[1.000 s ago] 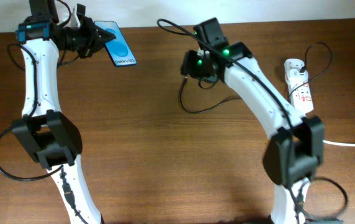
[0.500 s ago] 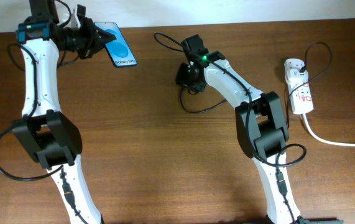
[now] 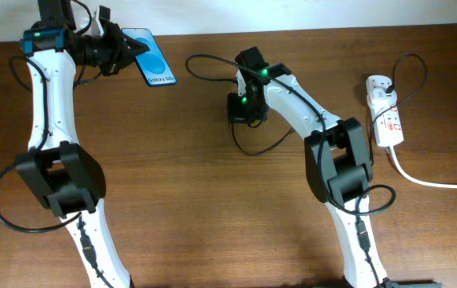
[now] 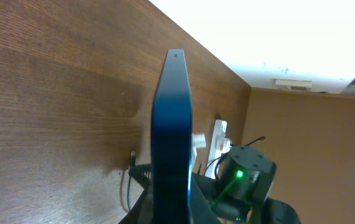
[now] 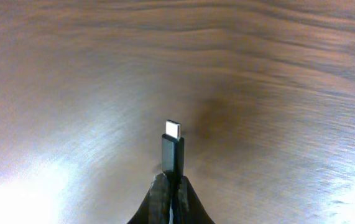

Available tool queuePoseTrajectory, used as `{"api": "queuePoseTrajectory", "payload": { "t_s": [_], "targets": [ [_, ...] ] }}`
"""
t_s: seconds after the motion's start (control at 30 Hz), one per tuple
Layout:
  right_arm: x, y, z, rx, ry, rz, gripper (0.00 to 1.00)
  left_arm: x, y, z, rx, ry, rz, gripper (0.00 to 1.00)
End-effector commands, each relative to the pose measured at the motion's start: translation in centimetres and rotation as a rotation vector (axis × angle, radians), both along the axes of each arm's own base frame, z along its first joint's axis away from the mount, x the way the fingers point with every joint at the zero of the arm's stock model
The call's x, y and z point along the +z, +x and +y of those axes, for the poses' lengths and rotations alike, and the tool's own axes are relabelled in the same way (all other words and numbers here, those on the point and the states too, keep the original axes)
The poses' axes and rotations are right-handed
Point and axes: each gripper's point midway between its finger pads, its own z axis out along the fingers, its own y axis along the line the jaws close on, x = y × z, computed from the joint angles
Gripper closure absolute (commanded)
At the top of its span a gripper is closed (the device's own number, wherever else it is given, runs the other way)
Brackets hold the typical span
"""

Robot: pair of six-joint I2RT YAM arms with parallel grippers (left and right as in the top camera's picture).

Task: Plug charger to phone and switch on socket
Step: 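Release phone from right gripper and grasp the black USB-C cable end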

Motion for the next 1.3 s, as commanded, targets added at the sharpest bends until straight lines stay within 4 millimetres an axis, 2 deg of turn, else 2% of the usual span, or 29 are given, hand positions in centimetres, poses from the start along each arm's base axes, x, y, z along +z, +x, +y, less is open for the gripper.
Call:
{"api": "queuePoseTrajectory", "payload": {
  "t_s": [0.0, 0.1, 0.2, 0.3, 0.4, 0.43, 0.53, 0.6, 0.7, 0.83, 0.9, 0.93, 0.97, 1.07, 1.13, 1.2, 1.27],
  "targets": [
    [10.0, -1.5, 1.8, 0.246, 0.223, -0.158, 0.95, 1.0, -0.2, -0.5, -0.033, -0.042, -0.028, 1.0],
    [15.1, -2.6, 2.2, 0.273, 0.333, -0.207, 0.95, 1.1, -0.3, -0.6, -0.04, -0.052, -0.029, 1.0],
    [18.3, -4.5, 4.4, 0.361, 0.553, -0.182, 0.95, 1.5, -0.4, -0.9, -0.055, -0.076, -0.036, 1.0],
    [20.3, -6.4, 6.6, 0.439, 0.688, -0.164, 0.95, 3.4, -0.7, -2.0, -0.122, -0.171, -0.094, 1.0],
    [21.7, -7.6, 8.3, 0.5, 0.771, -0.165, 0.96, 6.1, -0.9, -3.0, -0.215, -0.275, -0.208, 1.0],
    [22.0, -7.6, 8.5, 0.49, 0.785, -0.157, 0.95, 6.5, -0.9, -3.1, -0.228, -0.285, -0.226, 1.0],
    [22.5, -6.9, 8.9, 0.47, 0.799, -0.166, 0.96, 6.5, -0.8, -3.1, -0.229, -0.284, -0.232, 1.0],
    [22.9, -6.8, 9.6, 0.476, 0.809, -0.184, 0.95, 6.5, -1.0, -3.9, -0.243, -0.286, -0.23, 1.0],
    [22.9, -5.8, 9.5, 0.425, 0.791, -0.182, 0.96, 6.3, -1.1, -5.6, -0.263, -0.273, -0.222, 1.0],
    [23.0, -5.1, 9.6, 0.374, 0.784, -0.172, 0.96, 6.0, -0.9, -5.5, -0.242, -0.269, -0.195, 1.0],
    [21.1, -4.5, 8.8, 0.289, 0.696, -0.128, 0.96, 5.8, -0.2, -4.4, -0.2, -0.244, -0.197, 1.0],
    [18.3, -4.2, 7.5, 0.203, 0.557, -0.087, 0.96, 5.6, 0.7, -2.8, -0.145, -0.214, -0.203, 1.0],
    [16.6, -4.3, 6.6, 0.173, 0.473, -0.071, 0.96, 5.6, 1.4, -1.1, -0.1, -0.192, -0.214, 1.0],
    [10.5, -4.6, 1.8, 0.041, 0.137, -0.011, 0.96, 5.2, 2.1, 4.2, 0.009, -0.156, -0.221, 1.0],
    [6.1, -5.5, -1.0, -0.009, -0.039, 0.023, 0.96, 5.2, 2.1, 5.0, 0.023, -0.153, -0.223, 1.0],
    [2.7, -6.4, -2.3, -0.021, -0.155, 0.018, 0.96, 5.2, 2.2, 4.7, 0.018, -0.152, -0.222, 1.0],
    [1.1, -6.9, -2.3, -0.031, -0.175, 0.017, 0.96, 5.1, 2.2, 4.2, 0.012, -0.149, -0.22, 1.0]
  ]
}}
